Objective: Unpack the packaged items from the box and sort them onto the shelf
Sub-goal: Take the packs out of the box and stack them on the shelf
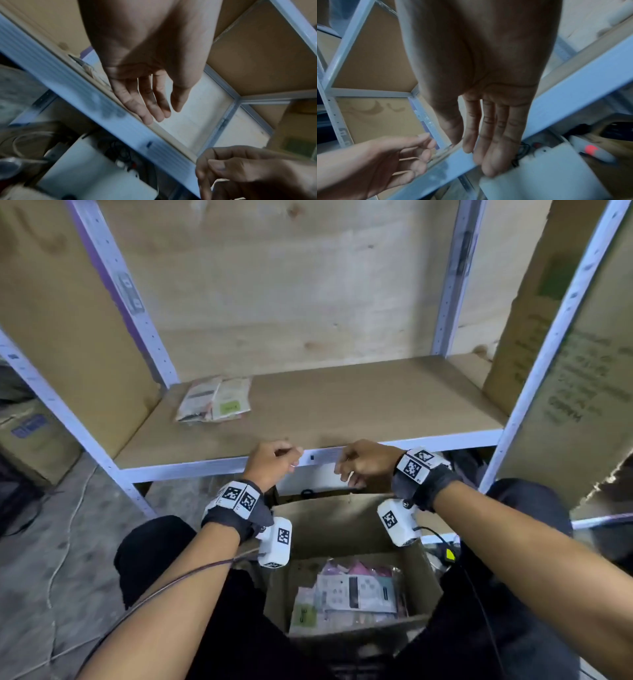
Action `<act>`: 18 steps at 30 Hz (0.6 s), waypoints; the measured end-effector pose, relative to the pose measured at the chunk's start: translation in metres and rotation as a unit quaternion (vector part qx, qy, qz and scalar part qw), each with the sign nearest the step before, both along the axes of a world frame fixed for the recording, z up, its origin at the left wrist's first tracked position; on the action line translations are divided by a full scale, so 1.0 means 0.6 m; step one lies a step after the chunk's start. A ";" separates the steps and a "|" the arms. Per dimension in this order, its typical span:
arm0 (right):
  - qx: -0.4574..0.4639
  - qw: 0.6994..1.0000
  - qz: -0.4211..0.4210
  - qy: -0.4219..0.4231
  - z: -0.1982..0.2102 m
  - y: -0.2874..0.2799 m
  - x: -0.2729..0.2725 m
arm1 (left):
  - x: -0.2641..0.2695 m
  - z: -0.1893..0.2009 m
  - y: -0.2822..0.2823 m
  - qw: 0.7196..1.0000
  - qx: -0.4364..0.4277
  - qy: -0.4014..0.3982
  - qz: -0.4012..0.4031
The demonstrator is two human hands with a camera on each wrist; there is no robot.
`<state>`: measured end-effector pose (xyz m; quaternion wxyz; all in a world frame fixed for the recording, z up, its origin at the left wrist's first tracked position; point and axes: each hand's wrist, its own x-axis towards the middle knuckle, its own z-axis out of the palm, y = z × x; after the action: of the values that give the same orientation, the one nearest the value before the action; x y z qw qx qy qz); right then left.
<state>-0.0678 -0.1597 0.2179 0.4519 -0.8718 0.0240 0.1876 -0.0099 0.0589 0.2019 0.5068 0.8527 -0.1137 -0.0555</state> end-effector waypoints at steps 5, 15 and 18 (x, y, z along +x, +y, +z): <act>-0.033 0.997 0.011 0.062 -0.100 -0.050 -0.058 | -0.049 -0.091 -0.031 0.996 0.062 0.059 -0.023; -0.037 0.988 -0.020 0.149 -0.264 -0.058 -0.050 | -0.075 -0.283 -0.065 0.960 0.155 0.223 -0.072; -0.043 0.981 -0.015 0.191 -0.317 -0.054 -0.040 | -0.070 -0.327 -0.066 0.948 0.196 0.240 -0.074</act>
<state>-0.0915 -0.1919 0.0280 0.4041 -0.8380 0.1308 0.3426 -0.0517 0.0191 0.0055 0.3364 0.8858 -0.0381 -0.3173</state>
